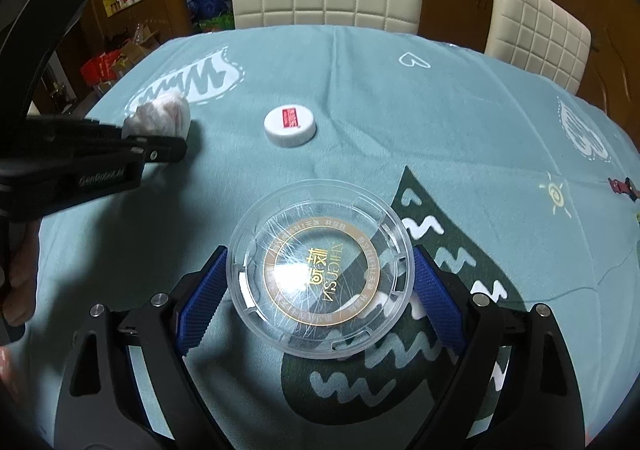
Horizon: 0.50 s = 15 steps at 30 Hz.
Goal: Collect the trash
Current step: 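Grasp the white tissue with the left tool while the right tool grasps the clear round lid, then carry the white tissue and clear lid over the clear bin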
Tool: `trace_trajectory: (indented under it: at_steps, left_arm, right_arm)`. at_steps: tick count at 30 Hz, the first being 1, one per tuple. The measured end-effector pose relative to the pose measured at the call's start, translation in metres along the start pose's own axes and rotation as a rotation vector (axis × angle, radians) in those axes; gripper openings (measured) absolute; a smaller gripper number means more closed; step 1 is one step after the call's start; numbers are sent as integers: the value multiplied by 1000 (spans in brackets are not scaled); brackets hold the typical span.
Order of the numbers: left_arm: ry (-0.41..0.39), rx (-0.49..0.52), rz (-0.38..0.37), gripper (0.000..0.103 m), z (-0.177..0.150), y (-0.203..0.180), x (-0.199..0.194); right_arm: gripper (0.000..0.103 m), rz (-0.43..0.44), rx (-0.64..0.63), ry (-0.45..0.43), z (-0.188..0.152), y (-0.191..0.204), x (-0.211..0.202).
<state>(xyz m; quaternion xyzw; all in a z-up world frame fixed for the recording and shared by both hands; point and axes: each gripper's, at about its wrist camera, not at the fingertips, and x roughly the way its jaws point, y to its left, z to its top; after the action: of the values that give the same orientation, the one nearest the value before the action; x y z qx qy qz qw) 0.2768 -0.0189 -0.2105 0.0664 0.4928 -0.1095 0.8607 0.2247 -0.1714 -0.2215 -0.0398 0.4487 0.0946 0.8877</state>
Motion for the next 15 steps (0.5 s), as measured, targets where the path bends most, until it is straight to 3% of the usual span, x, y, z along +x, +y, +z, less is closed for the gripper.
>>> trace_trajectory:
  at_steps: [8, 15]
  left_arm:
    - [-15, -50, 9, 13, -27, 13, -31]
    - [-64, -142, 63, 13, -65, 49, -84]
  right_arm:
    - [88, 38, -57, -4, 3, 28, -15]
    - [88, 109, -167, -39, 4, 82, -45]
